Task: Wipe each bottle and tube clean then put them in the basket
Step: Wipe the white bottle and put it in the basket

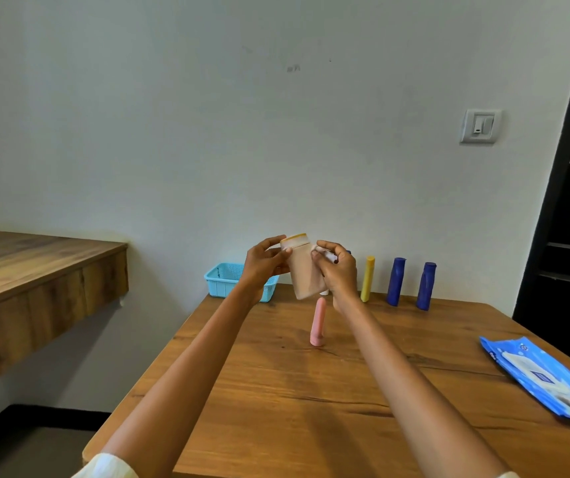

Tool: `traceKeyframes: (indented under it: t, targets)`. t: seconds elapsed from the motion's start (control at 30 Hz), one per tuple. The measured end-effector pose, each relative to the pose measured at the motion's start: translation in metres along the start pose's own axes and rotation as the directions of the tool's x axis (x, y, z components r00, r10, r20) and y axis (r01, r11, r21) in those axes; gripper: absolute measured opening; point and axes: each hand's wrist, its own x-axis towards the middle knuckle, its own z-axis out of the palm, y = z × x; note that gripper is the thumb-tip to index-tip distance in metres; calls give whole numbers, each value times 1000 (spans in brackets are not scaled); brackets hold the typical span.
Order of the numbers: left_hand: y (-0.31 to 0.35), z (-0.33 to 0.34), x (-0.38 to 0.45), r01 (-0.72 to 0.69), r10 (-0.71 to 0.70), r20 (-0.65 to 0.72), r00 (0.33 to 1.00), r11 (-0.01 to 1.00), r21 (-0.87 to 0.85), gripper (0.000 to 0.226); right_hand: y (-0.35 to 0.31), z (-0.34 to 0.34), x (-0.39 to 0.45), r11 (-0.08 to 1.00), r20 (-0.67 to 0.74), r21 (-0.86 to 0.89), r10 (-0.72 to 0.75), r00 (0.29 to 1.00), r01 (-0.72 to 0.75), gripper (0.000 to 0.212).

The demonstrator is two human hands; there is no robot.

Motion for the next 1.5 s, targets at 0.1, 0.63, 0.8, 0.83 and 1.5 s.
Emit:
traceKeyframes:
  t: [0.1,0.63,0.8,0.83,1.5]
  targets:
    - [-3,-1,-2,24,-20,51,998,997,-72,41,2,1,1,999,-1,48,17,1000,-17,29]
    - [-9,-13,7,57,-19,231,973,986,-158,22,3,18,-9,987,16,145,-67,998,64,28]
    - [-14,-19,9,74,-34,225,974,982,-171,24,11,20,-24,973,82,61,-228,970,224,24]
    - [-16,-21,9,83,-44,225,973,983,-166,25,12,20,-23,968,101,29,-250,963,248,21]
    - [-32,-24,6,49,2,219,976,972,-229,31,8,32,-7,900,43,-217,-379,924,379,18]
